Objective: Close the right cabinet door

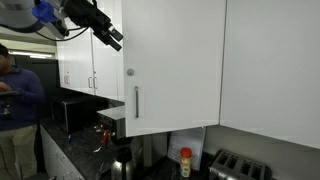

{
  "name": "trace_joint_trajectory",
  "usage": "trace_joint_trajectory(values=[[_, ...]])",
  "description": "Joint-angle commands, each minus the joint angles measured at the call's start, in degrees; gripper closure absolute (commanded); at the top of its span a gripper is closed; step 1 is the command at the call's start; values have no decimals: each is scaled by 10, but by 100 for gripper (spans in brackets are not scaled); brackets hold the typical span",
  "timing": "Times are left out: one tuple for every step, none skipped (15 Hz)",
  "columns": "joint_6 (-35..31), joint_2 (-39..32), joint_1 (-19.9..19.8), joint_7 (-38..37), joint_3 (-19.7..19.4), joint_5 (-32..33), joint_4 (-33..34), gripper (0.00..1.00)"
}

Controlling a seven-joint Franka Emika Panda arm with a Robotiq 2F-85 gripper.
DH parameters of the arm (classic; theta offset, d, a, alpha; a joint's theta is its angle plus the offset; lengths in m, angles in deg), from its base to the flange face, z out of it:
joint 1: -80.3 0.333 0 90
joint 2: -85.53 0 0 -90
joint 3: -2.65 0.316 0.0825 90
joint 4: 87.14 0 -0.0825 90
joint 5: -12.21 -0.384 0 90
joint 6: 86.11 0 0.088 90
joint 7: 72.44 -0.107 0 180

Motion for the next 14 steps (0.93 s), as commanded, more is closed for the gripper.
trace_joint_trajectory(values=[[-28, -31, 6, 45, -13, -42, 7, 0], [-31, -34, 8, 55, -15, -51, 7, 0], [-34, -37, 10, 64, -16, -60, 7, 0], [-35, -40, 12, 73, -16, -67, 8, 0], [-38, -43, 15, 82, -17, -73, 8, 0], [-41, -45, 19, 91, -18, -80, 7, 0], [-42, -48, 26, 102, -20, -87, 8, 0], [-45, -51, 31, 110, -21, -92, 8, 0], [-47, -54, 37, 118, -22, -98, 7, 0], [-49, -56, 41, 124, -22, -102, 7, 0], [-51, -59, 46, 129, -20, -105, 7, 0], [-53, -62, 48, 132, -18, -107, 6, 0], [-54, -65, 54, 137, -18, -109, 7, 0], [-56, -68, 59, 139, -16, -110, 7, 0]])
